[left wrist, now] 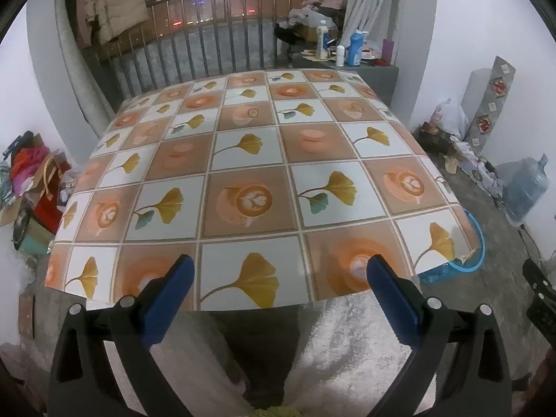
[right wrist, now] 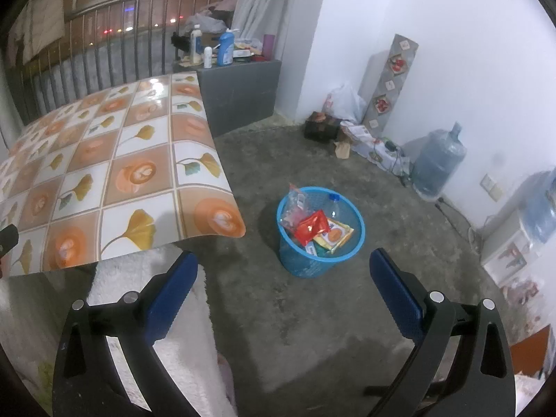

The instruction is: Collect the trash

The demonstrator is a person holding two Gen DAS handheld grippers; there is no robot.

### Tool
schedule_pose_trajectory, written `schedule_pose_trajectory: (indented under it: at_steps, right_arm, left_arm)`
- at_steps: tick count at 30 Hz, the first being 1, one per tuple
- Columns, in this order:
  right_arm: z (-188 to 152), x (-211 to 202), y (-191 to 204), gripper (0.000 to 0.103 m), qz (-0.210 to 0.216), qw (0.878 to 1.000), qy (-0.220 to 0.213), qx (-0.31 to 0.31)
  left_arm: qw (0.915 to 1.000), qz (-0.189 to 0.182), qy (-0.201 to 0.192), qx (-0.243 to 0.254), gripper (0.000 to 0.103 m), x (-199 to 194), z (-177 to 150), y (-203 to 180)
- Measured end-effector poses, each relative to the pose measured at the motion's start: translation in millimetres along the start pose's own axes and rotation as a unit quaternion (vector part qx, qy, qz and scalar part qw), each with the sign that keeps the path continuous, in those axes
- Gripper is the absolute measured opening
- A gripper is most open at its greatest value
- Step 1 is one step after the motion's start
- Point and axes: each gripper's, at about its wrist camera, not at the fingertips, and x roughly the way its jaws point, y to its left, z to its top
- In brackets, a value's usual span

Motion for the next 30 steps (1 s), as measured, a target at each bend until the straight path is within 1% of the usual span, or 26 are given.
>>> schedule_pose_trajectory:
  at_steps: [30]
  right_arm:
    - [0.6, 1.2, -1.3, 0.095, 0.003, 1.0, -0.001, -0.001]
  left_arm:
    - [1.0, 0.002, 0.002, 0.0, 0.097, -0.9, -1.5, 3.9]
